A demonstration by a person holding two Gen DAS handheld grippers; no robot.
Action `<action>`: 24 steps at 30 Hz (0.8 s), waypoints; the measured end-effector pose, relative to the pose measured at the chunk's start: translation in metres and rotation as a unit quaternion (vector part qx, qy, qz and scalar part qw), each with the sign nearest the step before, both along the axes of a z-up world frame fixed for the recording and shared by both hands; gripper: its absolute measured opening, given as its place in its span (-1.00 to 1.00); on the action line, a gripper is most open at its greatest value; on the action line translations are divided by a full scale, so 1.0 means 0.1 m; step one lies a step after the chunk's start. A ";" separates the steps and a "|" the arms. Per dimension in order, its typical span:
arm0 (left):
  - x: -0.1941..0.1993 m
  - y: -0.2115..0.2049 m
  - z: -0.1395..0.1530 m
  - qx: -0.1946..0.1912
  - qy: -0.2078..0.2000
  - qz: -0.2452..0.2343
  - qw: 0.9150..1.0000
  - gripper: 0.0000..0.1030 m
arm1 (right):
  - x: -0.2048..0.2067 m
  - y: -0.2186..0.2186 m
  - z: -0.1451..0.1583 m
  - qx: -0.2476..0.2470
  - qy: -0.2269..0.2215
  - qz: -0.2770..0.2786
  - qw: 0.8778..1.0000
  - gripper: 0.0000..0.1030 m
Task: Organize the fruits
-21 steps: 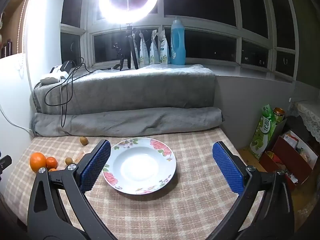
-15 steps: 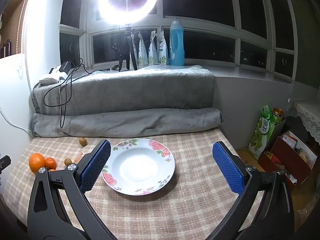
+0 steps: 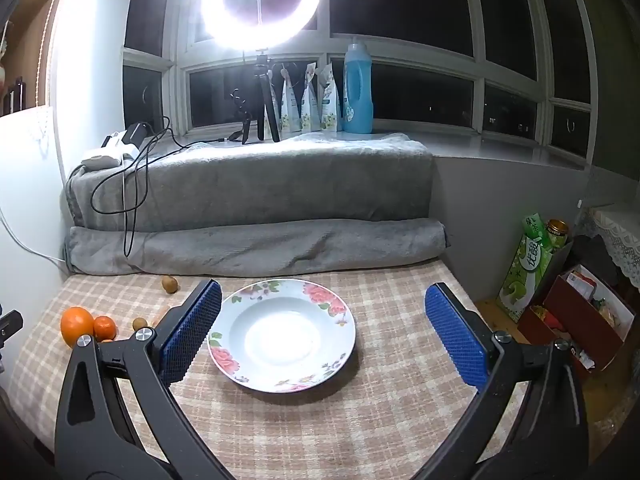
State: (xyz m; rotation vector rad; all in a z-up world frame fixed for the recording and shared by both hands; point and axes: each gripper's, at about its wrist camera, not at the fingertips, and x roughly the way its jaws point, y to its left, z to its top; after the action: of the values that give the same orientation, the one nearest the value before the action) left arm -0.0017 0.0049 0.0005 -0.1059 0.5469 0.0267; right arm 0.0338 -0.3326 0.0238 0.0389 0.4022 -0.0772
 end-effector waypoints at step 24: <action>0.02 -0.06 0.00 -0.004 -0.001 -0.007 1.000 0.99 | 0.00 -0.02 0.03 0.003 0.000 0.001 1.000 1.00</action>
State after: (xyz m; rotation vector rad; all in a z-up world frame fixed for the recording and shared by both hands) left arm 0.0007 -0.0013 0.0010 -0.1099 0.5458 0.0111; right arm 0.0339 -0.3344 0.0269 0.0438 0.4014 -0.0746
